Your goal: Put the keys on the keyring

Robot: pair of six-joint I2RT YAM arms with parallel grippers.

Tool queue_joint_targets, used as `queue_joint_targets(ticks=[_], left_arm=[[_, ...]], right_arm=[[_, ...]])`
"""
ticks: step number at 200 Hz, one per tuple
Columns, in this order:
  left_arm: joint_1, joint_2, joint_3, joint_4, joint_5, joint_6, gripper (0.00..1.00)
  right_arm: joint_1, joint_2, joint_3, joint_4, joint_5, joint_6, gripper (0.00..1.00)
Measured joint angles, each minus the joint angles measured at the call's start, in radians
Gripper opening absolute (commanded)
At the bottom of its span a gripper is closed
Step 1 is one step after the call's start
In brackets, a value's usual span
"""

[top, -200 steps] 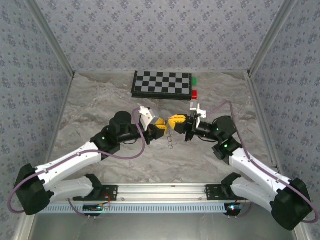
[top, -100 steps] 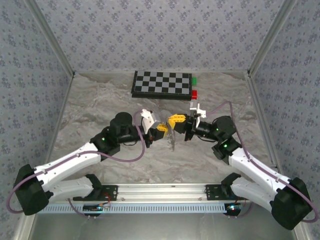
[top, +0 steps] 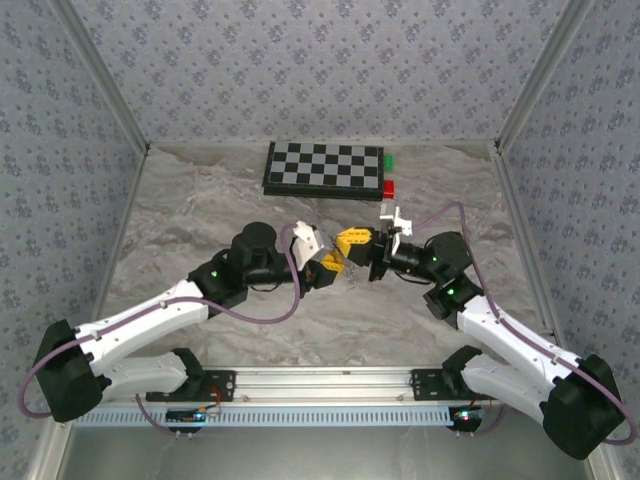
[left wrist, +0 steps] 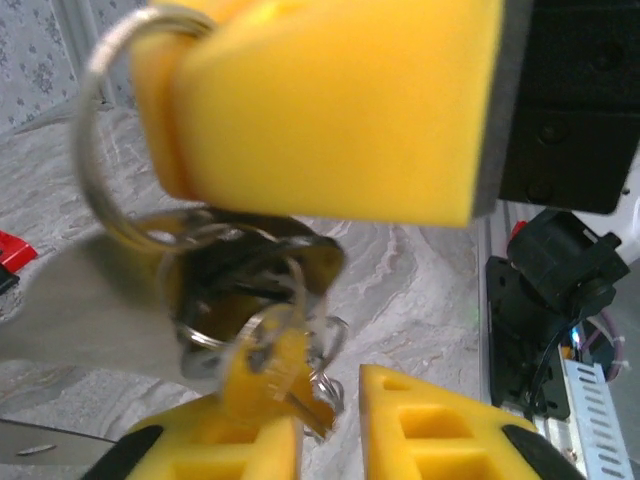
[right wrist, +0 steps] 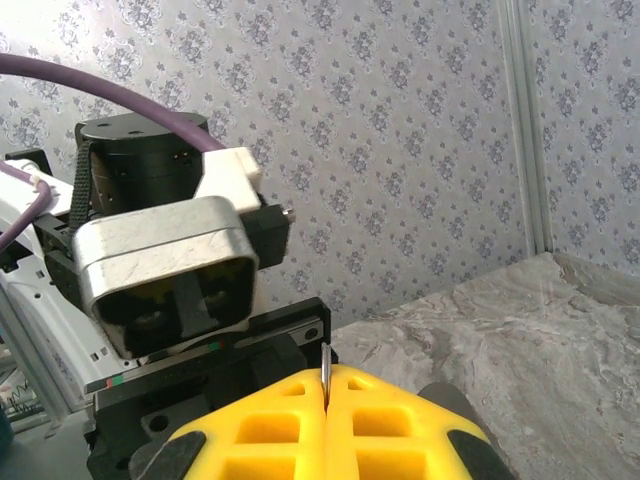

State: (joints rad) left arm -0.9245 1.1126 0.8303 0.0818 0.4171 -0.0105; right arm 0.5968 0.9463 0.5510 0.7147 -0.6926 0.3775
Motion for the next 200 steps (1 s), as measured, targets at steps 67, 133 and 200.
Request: queue_joint_targets(ticks=[67, 133, 200], left_arm=[[0.032, -0.146, -0.038, 0.003, -0.025, -0.016, 0.38], [0.134, -0.153, -0.07, 0.133, 0.003, -0.178, 0.34], [0.144, -0.072, -0.07, 0.224, 0.053, -0.274, 0.24]], right_arm=[[-0.012, -0.003, -0.013, 0.001, 0.016, 0.0, 0.0], [-0.012, 0.002, -0.017, 0.017, 0.011, 0.003, 0.0], [-0.007, 0.012, -0.017, 0.024, -0.005, 0.005, 0.0]])
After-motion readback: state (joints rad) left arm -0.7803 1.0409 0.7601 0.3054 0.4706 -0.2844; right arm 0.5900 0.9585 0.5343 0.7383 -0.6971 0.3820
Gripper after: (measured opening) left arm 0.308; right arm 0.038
